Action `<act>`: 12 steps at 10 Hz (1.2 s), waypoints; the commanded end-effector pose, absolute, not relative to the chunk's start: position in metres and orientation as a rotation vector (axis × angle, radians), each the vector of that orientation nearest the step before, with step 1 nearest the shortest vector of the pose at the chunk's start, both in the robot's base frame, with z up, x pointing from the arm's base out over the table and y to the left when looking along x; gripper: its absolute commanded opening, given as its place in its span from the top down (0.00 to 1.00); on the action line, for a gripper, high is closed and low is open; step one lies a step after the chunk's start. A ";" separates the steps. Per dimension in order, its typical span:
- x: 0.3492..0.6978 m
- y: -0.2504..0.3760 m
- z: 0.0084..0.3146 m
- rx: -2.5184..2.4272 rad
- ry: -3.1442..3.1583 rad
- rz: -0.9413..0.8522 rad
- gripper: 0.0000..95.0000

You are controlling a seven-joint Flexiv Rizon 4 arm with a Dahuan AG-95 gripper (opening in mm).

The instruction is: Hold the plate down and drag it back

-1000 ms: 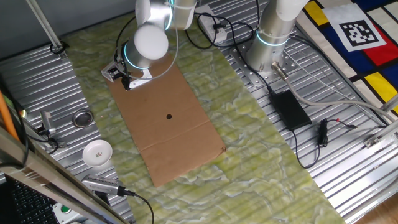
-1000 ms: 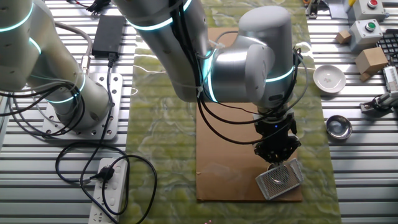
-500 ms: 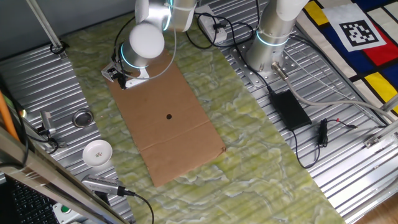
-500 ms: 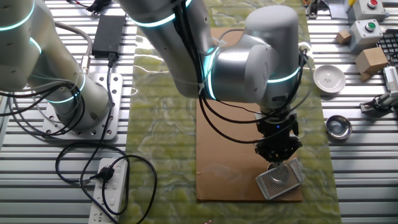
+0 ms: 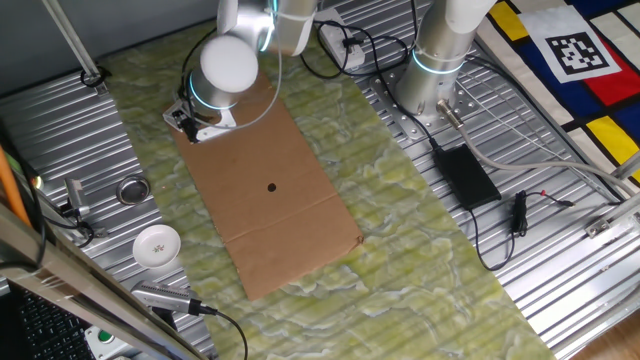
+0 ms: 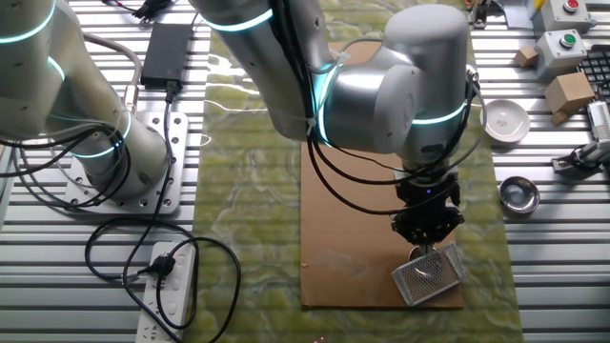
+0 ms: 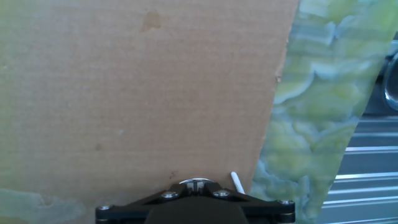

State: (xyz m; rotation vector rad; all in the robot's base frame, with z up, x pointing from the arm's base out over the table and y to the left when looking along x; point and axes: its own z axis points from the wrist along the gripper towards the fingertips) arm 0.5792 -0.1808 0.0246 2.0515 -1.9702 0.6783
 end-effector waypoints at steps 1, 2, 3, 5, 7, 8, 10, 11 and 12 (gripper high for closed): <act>0.579 -0.180 0.024 2.047 -1.987 0.667 1.00; 0.579 -0.180 0.024 2.047 -1.997 0.655 1.00; 0.579 -0.180 0.024 2.047 -2.004 0.650 1.00; 0.579 -0.179 0.024 2.047 -2.012 0.646 1.00; 0.578 -0.180 0.023 2.049 -2.012 0.647 1.00; 0.578 -0.180 0.023 2.048 -2.019 0.643 1.00; 0.578 -0.180 0.023 2.037 -2.059 0.629 1.00; 0.578 -0.179 0.023 2.032 -2.076 0.623 1.00; 0.578 -0.179 0.023 2.026 -2.090 0.619 1.00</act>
